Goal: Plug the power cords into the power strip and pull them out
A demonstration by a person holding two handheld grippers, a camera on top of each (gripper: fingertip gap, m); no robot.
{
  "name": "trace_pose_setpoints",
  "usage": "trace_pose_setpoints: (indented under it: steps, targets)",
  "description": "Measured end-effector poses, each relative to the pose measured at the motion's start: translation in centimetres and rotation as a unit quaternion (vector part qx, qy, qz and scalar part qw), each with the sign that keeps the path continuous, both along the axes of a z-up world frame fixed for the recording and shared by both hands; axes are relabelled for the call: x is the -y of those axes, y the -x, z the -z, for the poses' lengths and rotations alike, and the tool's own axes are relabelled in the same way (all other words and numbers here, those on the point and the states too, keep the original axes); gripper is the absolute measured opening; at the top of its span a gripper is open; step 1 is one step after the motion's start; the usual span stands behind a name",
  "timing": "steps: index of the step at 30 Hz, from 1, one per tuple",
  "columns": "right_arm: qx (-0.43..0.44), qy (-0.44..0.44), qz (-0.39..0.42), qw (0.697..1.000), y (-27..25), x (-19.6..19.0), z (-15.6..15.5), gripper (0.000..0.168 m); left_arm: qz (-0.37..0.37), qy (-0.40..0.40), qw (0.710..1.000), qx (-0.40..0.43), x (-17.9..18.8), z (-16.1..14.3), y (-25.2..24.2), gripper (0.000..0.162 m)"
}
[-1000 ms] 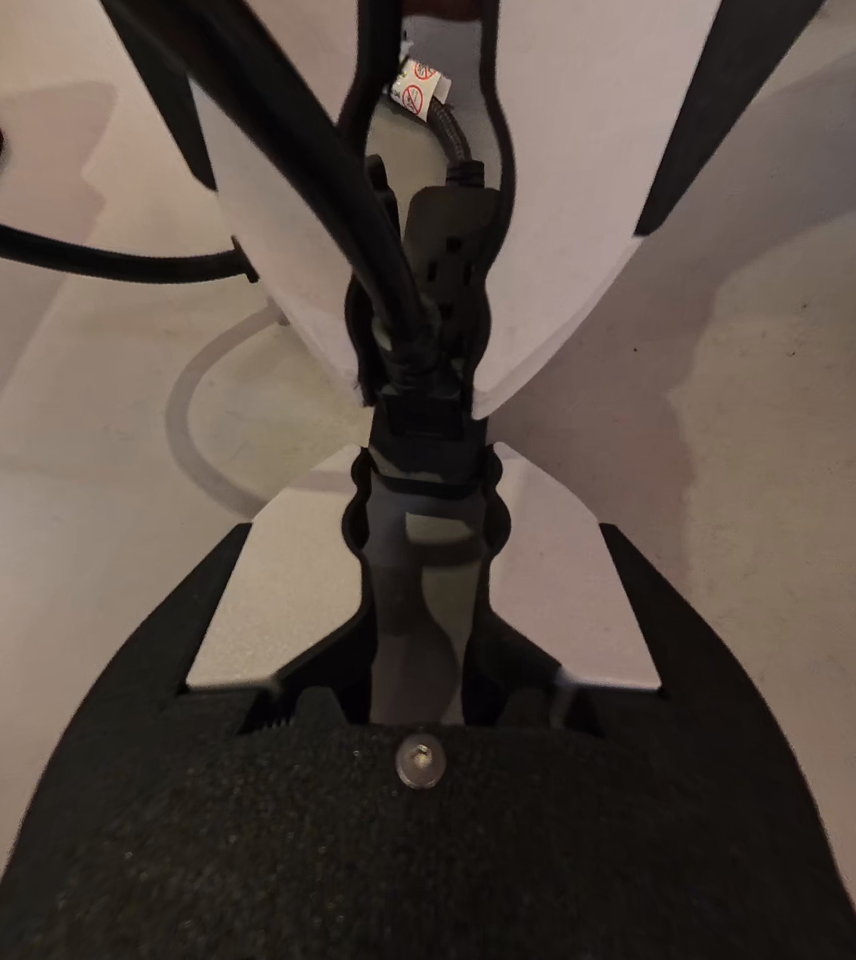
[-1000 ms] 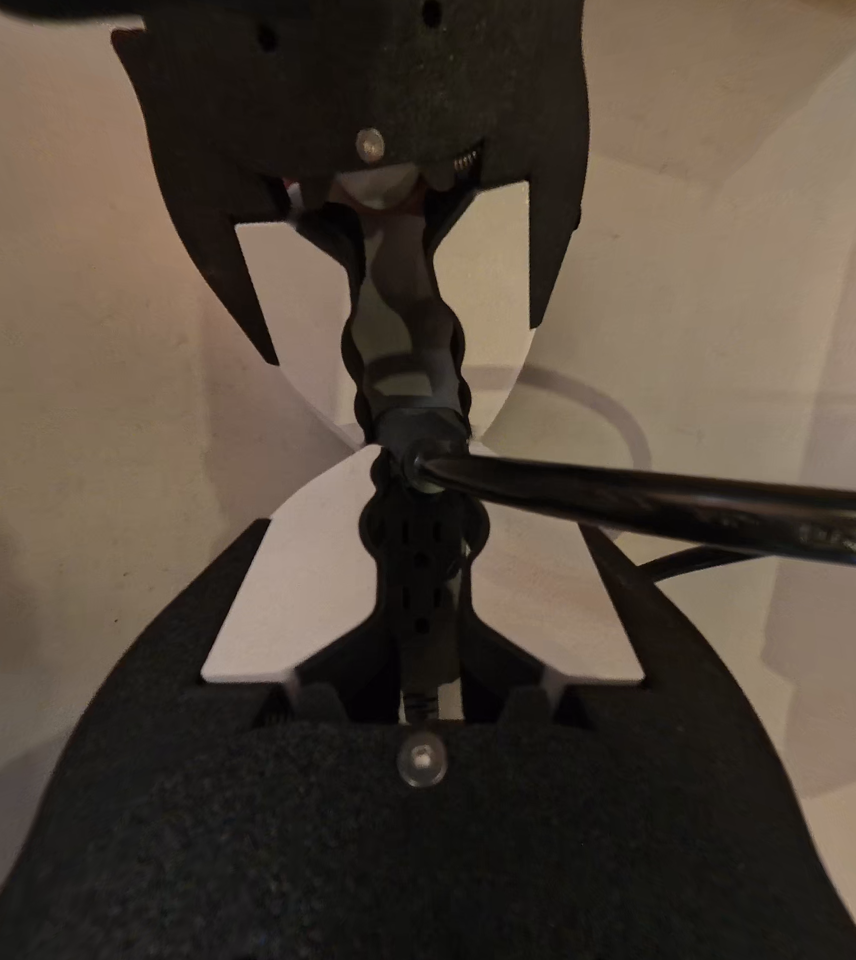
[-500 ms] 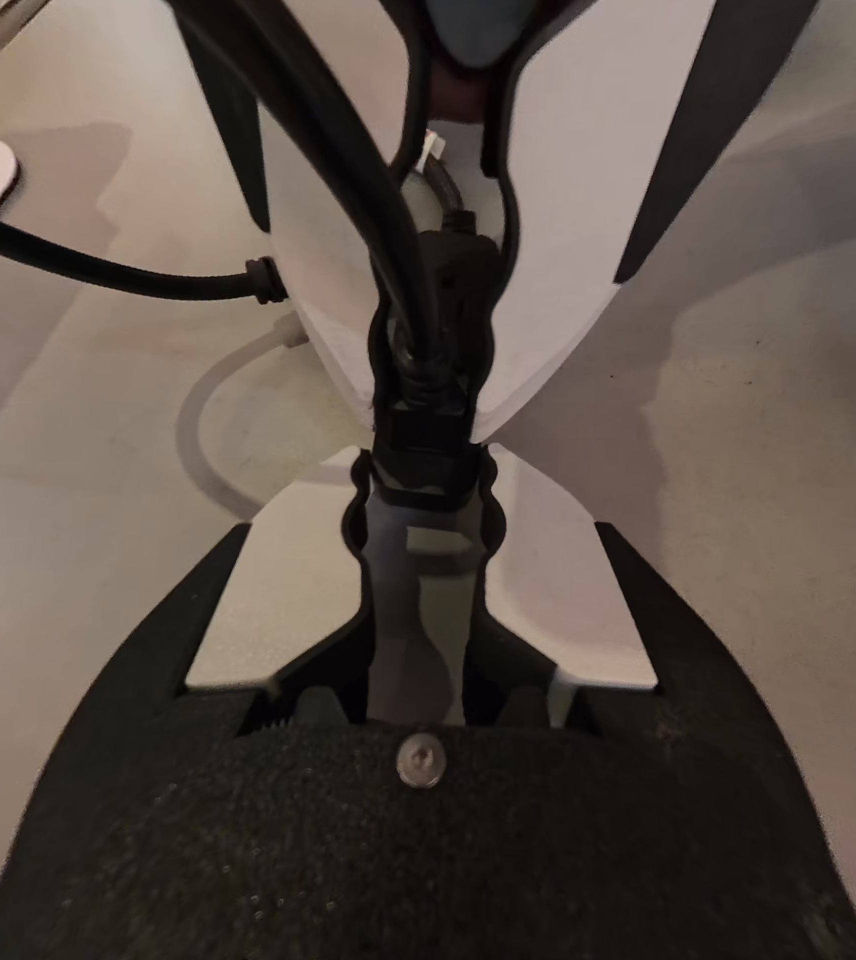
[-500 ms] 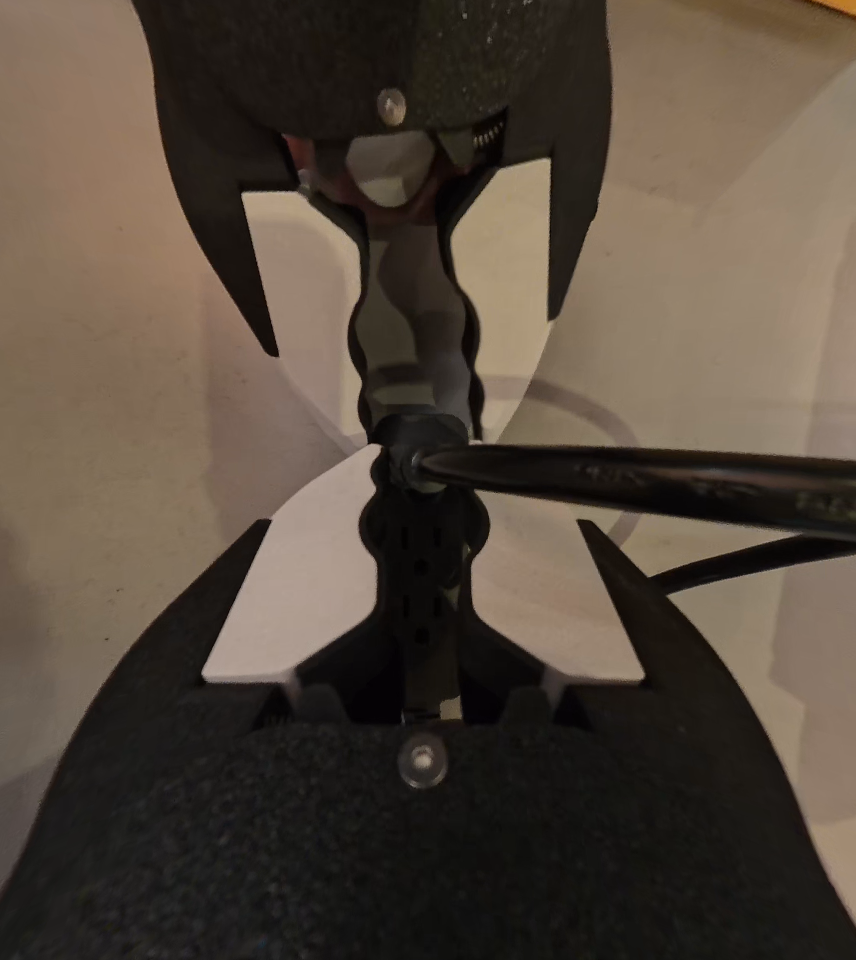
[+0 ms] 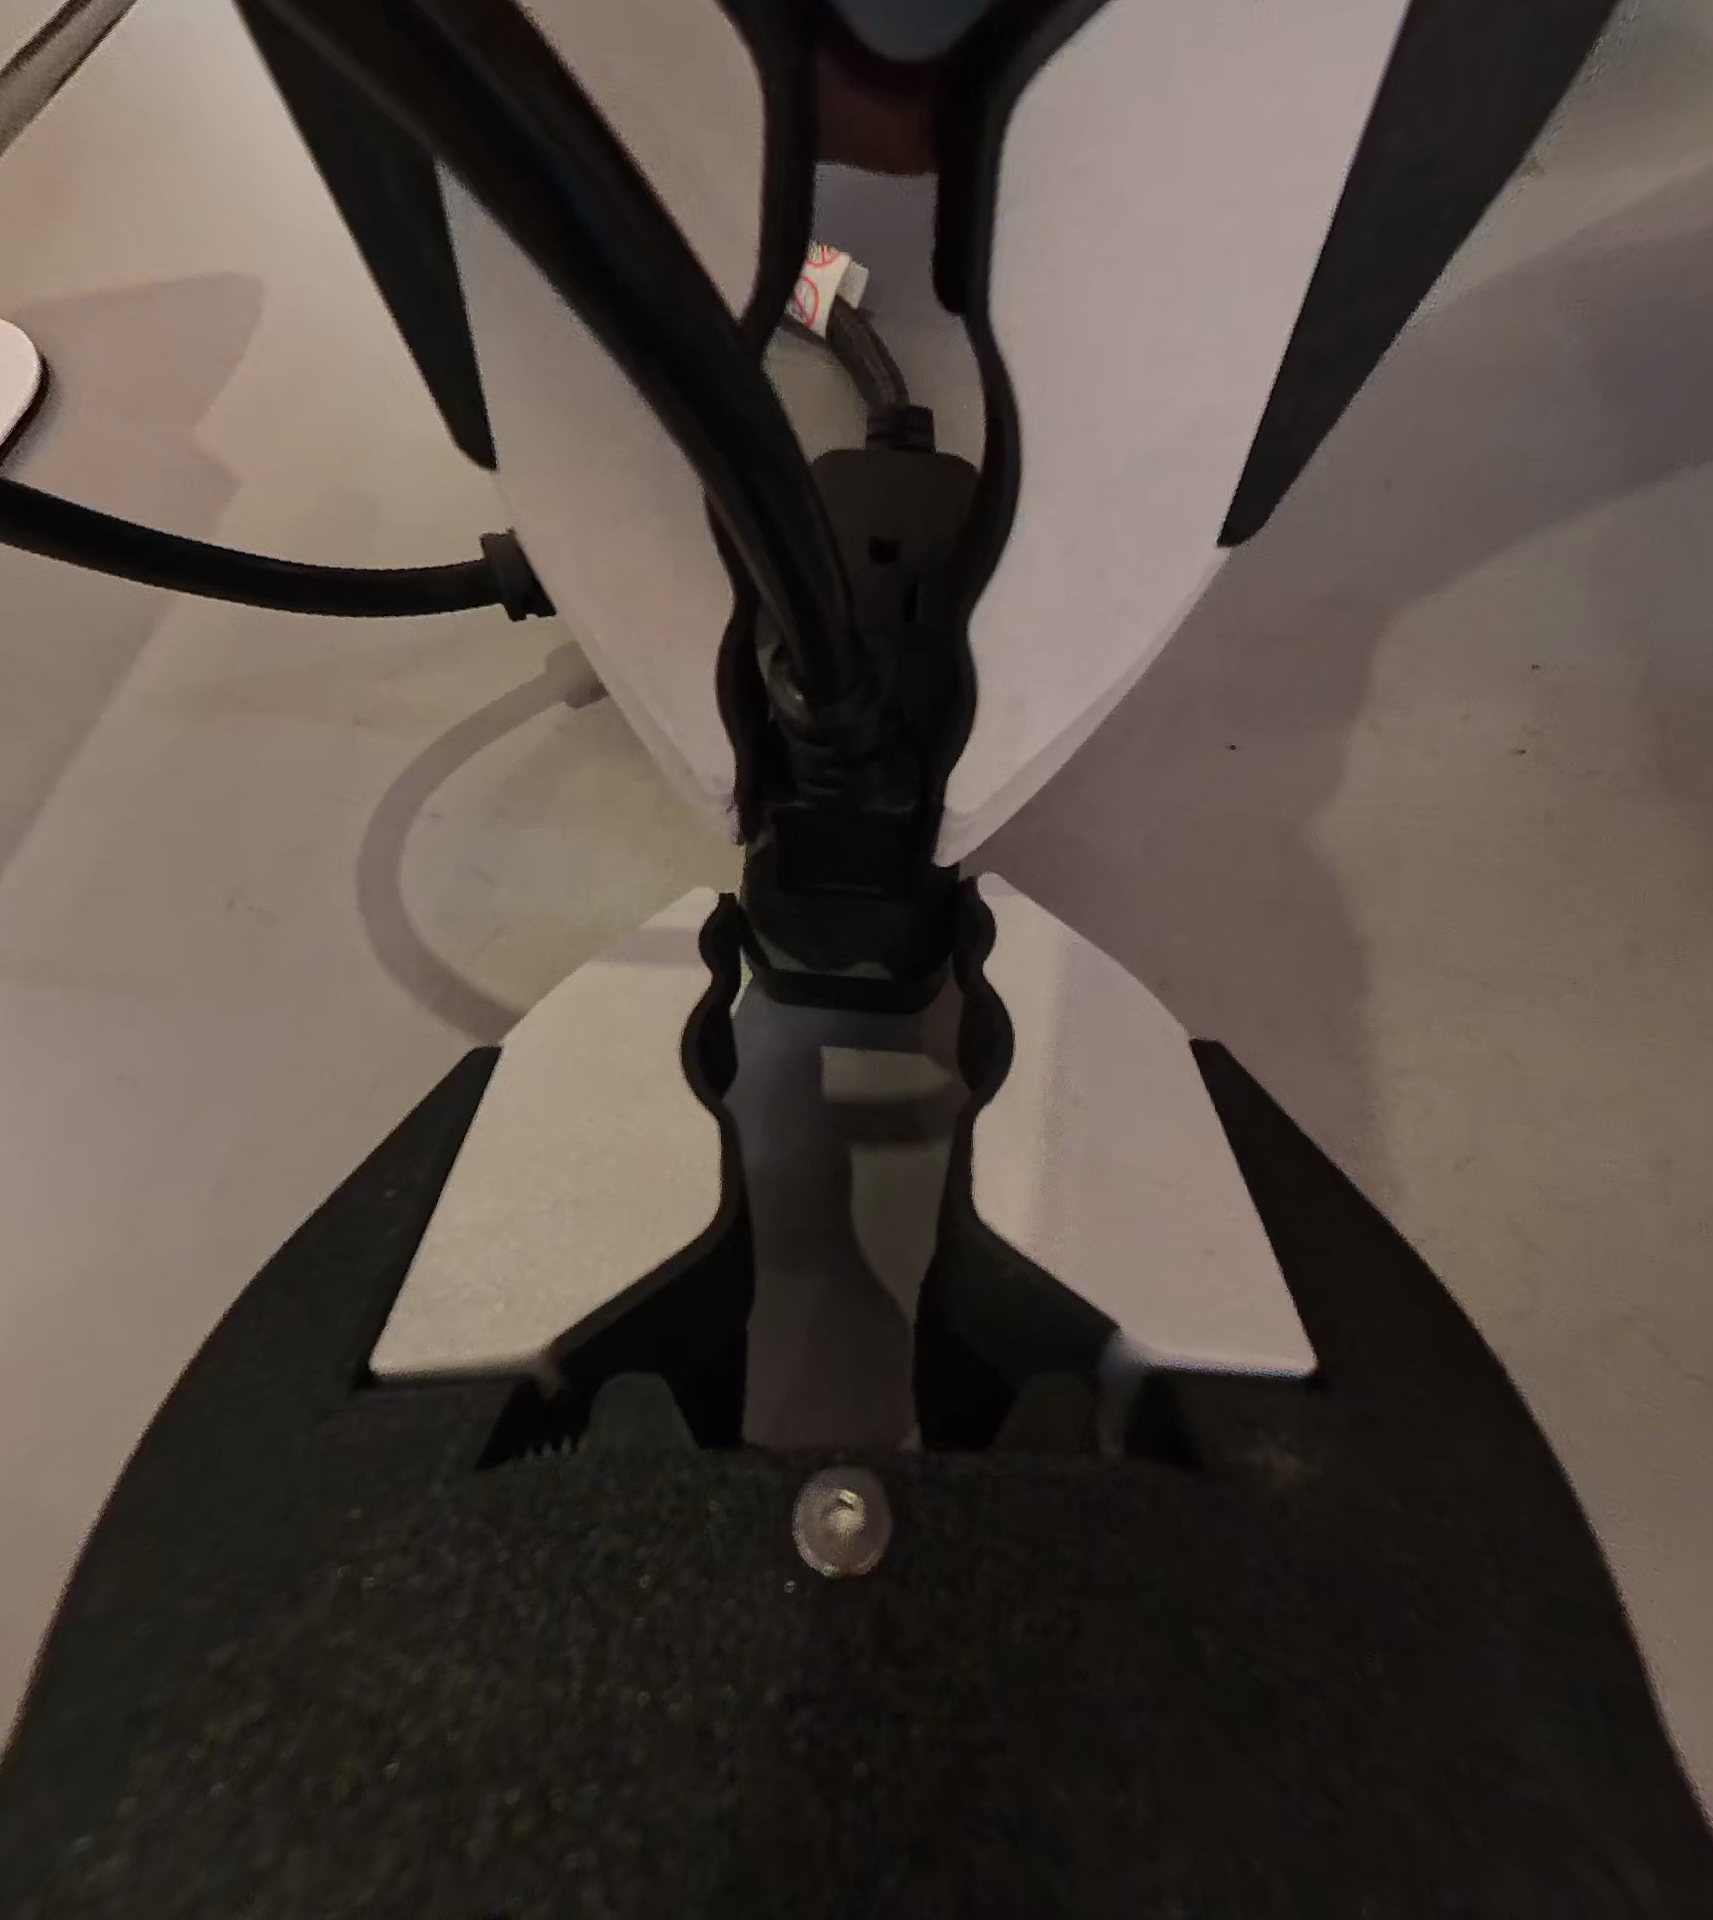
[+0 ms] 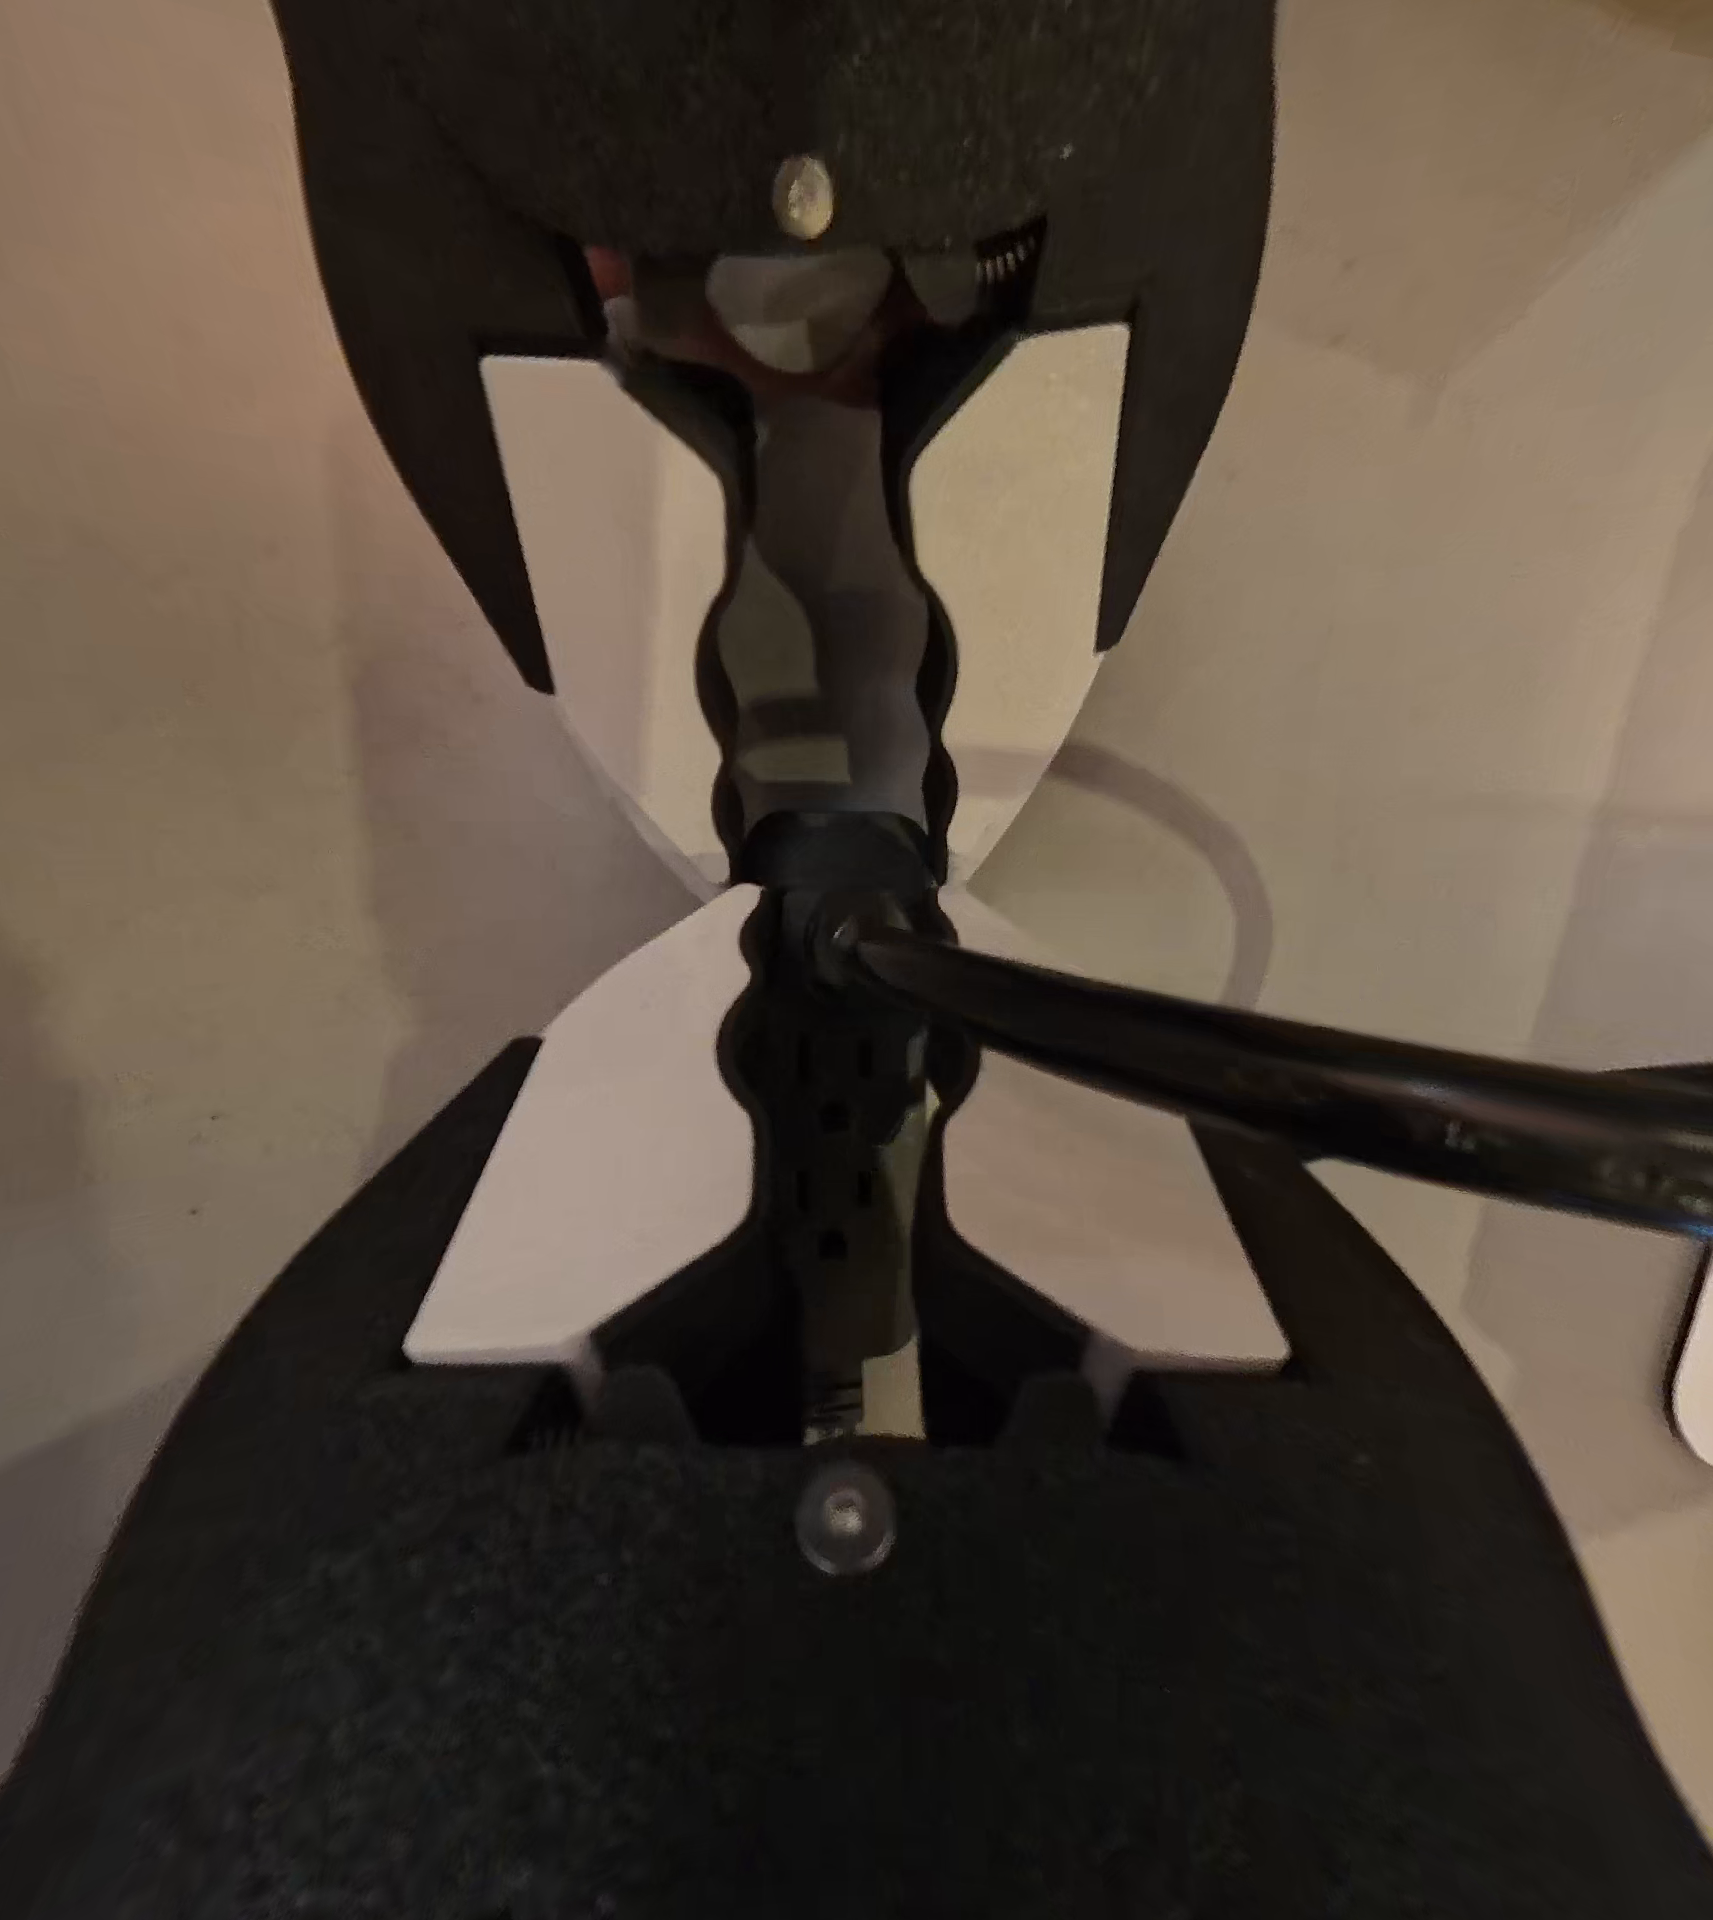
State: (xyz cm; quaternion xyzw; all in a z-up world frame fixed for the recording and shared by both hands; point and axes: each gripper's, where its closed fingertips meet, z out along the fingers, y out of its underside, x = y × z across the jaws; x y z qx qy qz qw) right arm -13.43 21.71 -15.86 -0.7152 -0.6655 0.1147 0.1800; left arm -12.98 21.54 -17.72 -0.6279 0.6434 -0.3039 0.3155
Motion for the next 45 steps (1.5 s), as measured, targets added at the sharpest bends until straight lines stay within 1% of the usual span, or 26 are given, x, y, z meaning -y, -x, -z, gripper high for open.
trace_pose_setpoints:
  steps: [8, 12, 17, 20, 25, 28, 35, 41, 45]
  targets:
    - [0.003, 0.018, 0.000, 1.000, -0.5, 0.2, 0.0, 0.025, -0.003, -0.009, 1.000, 0.001, 0.0, 0.0, -0.1, 0.039]
    - [-0.020, 0.028, 0.014, 0.999, -0.3, 0.1, 0.0, 0.025, -0.001, -0.006, 1.000, -0.001, 0.0, 0.0, -0.2, 0.039]
    - [-0.002, 0.024, 0.005, 1.000, -0.5, 0.1, 0.0, 0.025, -0.001, -0.009, 1.000, 0.000, 0.0, 0.0, -0.2, 0.040]
    - [-0.016, 0.030, 0.013, 0.999, -0.4, 0.0, 0.0, 0.025, -0.001, -0.008, 1.000, -0.001, 0.0, 0.0, -0.2, 0.040]
    - [-0.004, 0.021, 0.009, 1.000, -0.5, 0.0, 0.0, 0.025, 0.000, -0.010, 1.000, 0.001, 0.1, 0.0, -0.2, 0.040]
    - [-0.023, 0.031, 0.016, 0.999, -0.4, 0.0, -0.1, 0.025, -0.001, -0.007, 1.000, -0.001, 0.1, 0.0, -0.2, 0.039]
    - [-0.007, 0.023, 0.005, 1.000, -0.2, -0.1, -0.1, 0.025, 0.002, -0.013, 1.000, -0.001, 0.2, 0.0, -0.1, 0.040]
    - [-0.050, 0.040, 0.024, 0.998, 0.3, -0.1, -0.2, 0.024, 0.004, -0.017, 1.000, -0.013, 0.2, 0.0, -0.1, 0.039]
    - [-0.028, 0.028, 0.012, 0.999, 0.3, 0.0, -0.3, 0.025, 0.008, -0.015, 1.000, -0.003, 0.3, 0.0, 0.1, 0.040]
